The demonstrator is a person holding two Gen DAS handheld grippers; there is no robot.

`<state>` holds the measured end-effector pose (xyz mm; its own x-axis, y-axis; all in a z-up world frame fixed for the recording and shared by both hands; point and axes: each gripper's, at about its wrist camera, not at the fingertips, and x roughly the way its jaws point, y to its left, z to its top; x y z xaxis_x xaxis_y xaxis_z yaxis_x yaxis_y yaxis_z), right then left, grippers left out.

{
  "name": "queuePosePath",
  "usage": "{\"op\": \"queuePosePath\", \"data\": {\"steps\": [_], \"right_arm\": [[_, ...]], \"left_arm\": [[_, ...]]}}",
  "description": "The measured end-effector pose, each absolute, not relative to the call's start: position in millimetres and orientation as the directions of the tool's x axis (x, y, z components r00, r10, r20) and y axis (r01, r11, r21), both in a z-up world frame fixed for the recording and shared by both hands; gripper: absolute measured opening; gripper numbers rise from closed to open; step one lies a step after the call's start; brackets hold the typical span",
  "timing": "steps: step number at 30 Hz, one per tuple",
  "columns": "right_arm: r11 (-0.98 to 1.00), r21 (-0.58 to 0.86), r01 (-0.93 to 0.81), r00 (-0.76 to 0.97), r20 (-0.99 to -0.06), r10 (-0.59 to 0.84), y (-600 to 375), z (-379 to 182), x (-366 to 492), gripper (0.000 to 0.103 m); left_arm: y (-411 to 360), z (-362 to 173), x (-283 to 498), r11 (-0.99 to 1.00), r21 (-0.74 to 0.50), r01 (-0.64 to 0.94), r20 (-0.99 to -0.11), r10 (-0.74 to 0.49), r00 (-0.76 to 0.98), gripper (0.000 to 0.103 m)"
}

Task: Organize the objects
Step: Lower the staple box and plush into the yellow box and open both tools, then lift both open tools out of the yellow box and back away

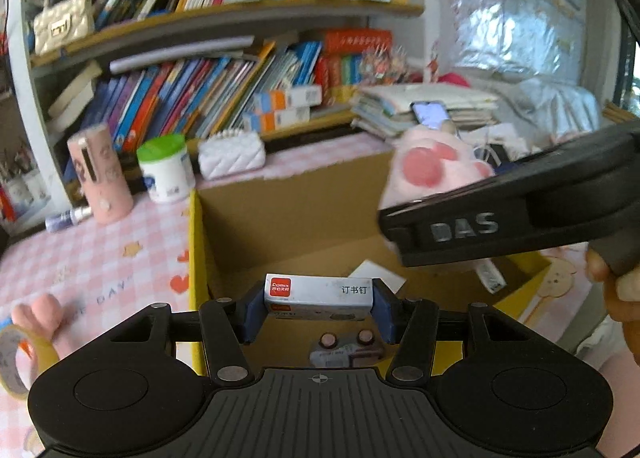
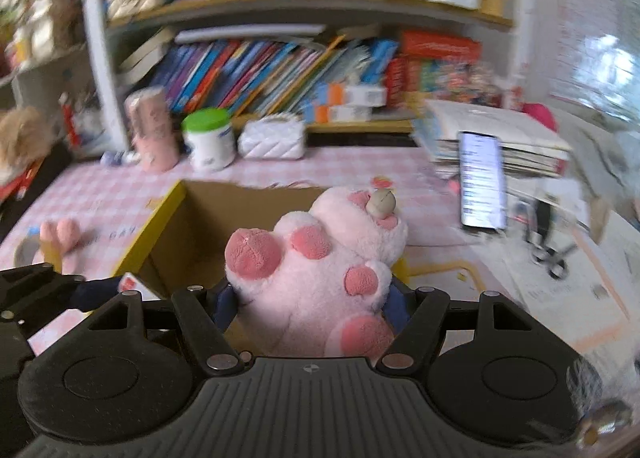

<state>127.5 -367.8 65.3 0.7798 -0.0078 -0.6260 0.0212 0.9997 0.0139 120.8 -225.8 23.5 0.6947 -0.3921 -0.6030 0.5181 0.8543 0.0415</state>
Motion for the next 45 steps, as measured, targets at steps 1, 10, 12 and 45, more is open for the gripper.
{"op": "queuePosePath", "data": {"steps": [1, 10, 12, 45], "right_arm": [[1.000, 0.012, -0.001, 0.770, -0.638, 0.008, -367, 62, 134, 0.068], [0.984, -0.021, -0.174, 0.648, -0.755, 0.099, -350, 29, 193, 0.068], [0.981, -0.031, -0.194, 0.625, -0.774, 0.099, -347, 23, 202, 0.068], [0.997, 0.002, -0.073, 0.745, -0.664, 0.056, -354, 65, 145, 0.091]], "left_arm": [[-227, 20, 123, 0.857, 0.041, 0.514, -0.613, -0.384, 0.690, 0.053], [-235, 4, 137, 0.873, 0.041, 0.487, -0.667, -0.339, 0.664, 0.053], [-236, 3, 139, 0.876, 0.036, 0.481, -0.670, -0.336, 0.662, 0.053], [-185, 40, 82, 0.909, 0.001, 0.416, -0.528, -0.353, 0.772, 0.098]]}}
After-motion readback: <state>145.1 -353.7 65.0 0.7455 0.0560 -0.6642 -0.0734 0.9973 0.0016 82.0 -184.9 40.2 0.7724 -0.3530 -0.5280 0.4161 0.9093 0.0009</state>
